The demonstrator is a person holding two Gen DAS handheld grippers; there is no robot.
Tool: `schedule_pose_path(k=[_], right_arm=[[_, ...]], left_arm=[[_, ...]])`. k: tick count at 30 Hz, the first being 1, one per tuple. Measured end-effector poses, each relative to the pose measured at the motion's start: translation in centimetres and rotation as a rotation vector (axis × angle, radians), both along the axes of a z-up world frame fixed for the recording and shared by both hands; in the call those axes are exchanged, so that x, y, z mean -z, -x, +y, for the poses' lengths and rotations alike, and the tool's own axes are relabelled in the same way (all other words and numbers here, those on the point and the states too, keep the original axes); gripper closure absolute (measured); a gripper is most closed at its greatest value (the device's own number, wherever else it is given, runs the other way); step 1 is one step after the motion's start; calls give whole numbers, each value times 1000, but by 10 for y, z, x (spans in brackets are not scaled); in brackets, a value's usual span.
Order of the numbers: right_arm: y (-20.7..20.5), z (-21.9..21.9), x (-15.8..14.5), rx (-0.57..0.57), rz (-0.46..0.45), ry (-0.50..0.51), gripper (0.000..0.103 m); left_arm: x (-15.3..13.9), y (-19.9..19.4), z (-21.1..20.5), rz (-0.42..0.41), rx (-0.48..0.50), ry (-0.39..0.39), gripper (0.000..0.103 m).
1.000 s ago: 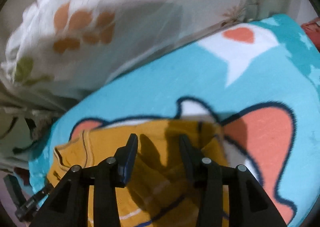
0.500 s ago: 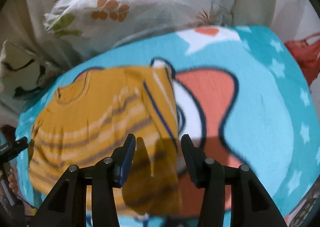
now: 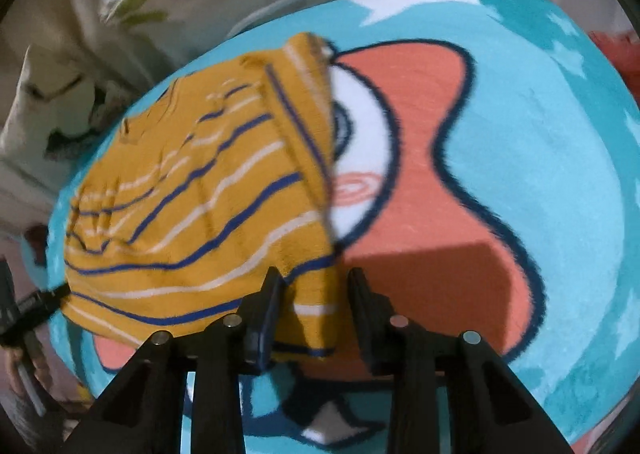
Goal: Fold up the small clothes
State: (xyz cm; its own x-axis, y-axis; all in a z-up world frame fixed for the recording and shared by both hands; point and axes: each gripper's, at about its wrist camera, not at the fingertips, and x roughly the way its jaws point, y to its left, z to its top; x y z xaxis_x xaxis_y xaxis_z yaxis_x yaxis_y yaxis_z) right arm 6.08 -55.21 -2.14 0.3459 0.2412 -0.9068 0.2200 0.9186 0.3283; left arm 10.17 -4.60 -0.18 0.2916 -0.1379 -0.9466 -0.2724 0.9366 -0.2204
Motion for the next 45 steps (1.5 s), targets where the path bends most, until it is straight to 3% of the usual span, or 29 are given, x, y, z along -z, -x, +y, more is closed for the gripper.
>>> schedule_pose_path(k=[2, 12, 21, 28, 36, 41, 45], right_arm=[[6, -7, -6, 15, -19, -1, 61], [30, -34, -31, 102, -108, -14, 57], [49, -7, -51, -21, -172, 104, 53], [59, 11, -50, -111, -182, 136, 52], [61, 31, -38, -152, -181, 71, 51], [61, 49, -42, -172, -195, 73, 51], [55, 63, -48, -153, -209, 85, 50]], left_arm=[[-6, 10, 4, -10, -31, 8, 39], [-48, 34, -34, -87, -26, -150, 39], [-55, 46, -80, -98, 35, -281, 39], [-50, 62, -81, -80, 7, -273, 38], [-48, 84, -65, -42, -7, -346, 34], [-54, 71, -56, -58, 0, -341, 33], [-56, 49, -54, -74, 65, -332, 31]])
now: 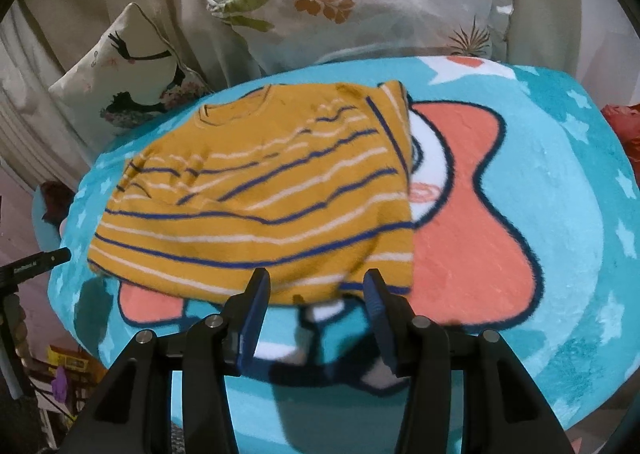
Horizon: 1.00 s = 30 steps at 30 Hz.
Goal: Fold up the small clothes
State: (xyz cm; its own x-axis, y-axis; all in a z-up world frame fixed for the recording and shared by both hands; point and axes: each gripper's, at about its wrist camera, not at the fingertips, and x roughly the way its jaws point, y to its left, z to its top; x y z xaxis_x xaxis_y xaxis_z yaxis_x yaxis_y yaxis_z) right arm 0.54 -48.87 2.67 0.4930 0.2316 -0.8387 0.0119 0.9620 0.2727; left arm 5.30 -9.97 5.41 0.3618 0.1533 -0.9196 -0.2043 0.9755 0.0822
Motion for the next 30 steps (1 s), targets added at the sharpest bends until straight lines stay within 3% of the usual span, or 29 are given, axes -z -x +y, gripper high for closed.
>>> schedule_pose_path(k=[9, 12, 18, 23, 30], right_arm=[[-43, 94, -17, -80, -1, 33, 51], [-68, 136, -21, -130, -9, 35, 61], [-136, 205, 3, -154, 52, 63, 62], [-187, 227, 37, -104, 135, 68, 60], [-193, 222, 25, -49, 110, 55, 57]], left_arm=[[3, -43, 38, 17, 111, 1, 31], [4, -50, 54, 18, 141, 7, 31], [11, -55, 88, 32, 172, 9, 30], [17, -56, 111, 42, 193, -4, 30], [28, -68, 126, 59, 210, 12, 30]])
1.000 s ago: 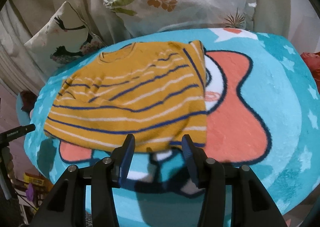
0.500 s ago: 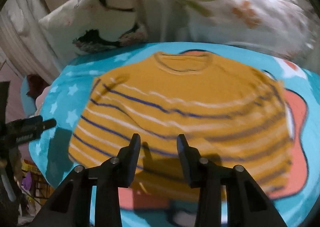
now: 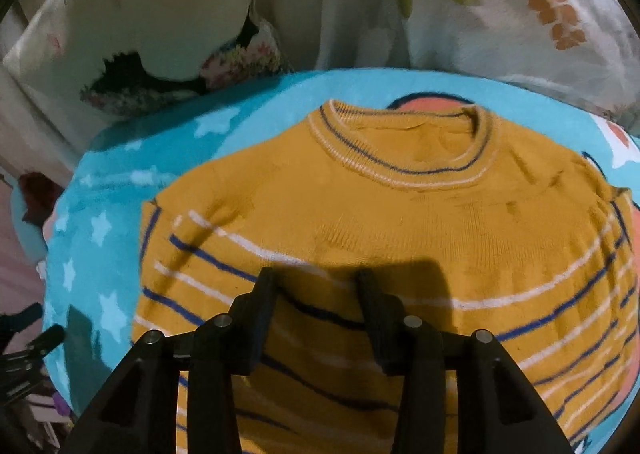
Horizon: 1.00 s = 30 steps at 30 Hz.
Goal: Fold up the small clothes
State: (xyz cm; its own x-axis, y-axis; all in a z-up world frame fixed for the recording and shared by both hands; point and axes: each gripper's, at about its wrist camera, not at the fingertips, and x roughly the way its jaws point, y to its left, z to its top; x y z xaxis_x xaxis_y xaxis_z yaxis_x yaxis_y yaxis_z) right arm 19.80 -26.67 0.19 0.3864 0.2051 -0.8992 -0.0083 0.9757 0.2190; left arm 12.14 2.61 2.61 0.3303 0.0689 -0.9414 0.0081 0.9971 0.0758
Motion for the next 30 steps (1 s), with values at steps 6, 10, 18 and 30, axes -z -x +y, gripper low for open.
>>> schedule_pose_path(k=[6, 10, 18, 30], right_arm=[[37, -7, -34, 0, -65, 7, 56], [73, -5, -44, -34, -68, 32, 55], [139, 34, -38, -177, -75, 120, 51], [182, 132, 14, -504, -197, 546, 47]], left_arm=[[9, -16, -20, 16, 69, 24, 30], [16, -29, -36, 35, 110, 70, 30], [37, -62, -55, 126, 170, 282, 30], [55, -112, -69, 189, 221, 522, 22]])
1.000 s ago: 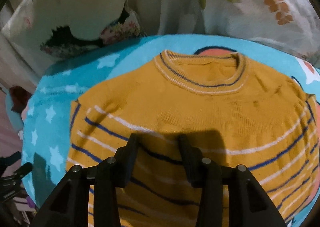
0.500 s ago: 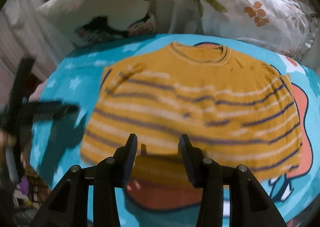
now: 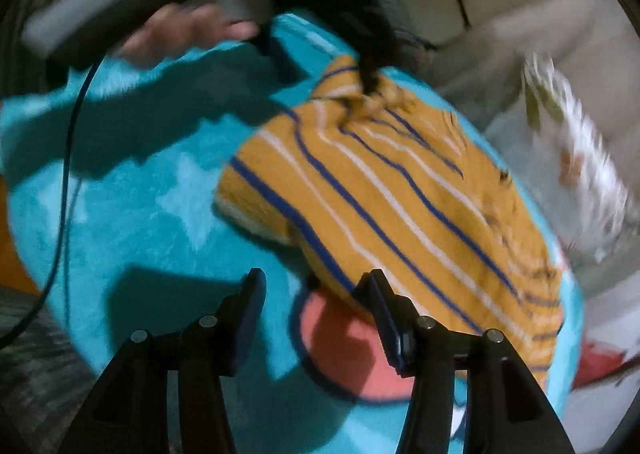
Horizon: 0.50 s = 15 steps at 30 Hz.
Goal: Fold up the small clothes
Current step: 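Grasp the sweater's hem edge with the right gripper and lift it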
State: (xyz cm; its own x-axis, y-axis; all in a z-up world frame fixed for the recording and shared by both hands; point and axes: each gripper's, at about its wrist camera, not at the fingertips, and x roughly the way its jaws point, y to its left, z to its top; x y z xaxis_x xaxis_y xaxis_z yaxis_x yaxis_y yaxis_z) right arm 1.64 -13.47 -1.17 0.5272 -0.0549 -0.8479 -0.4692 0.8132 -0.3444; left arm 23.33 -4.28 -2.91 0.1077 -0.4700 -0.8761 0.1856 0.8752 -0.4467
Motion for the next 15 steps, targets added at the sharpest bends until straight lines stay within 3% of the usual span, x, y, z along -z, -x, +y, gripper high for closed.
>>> schedule_pose_path(k=[4, 9, 15], right_arm=[[-13, 25, 13, -40, -90, 95, 47], [-28, 39, 13, -53, -113, 104, 47], [-36, 49, 16, -51, -144, 120, 47]], left_arm=[[-4, -11, -5, 26, 24, 107, 22], [-9, -13, -8, 15, 56, 191, 15], [10, -27, -15, 52, 63, 143, 15]])
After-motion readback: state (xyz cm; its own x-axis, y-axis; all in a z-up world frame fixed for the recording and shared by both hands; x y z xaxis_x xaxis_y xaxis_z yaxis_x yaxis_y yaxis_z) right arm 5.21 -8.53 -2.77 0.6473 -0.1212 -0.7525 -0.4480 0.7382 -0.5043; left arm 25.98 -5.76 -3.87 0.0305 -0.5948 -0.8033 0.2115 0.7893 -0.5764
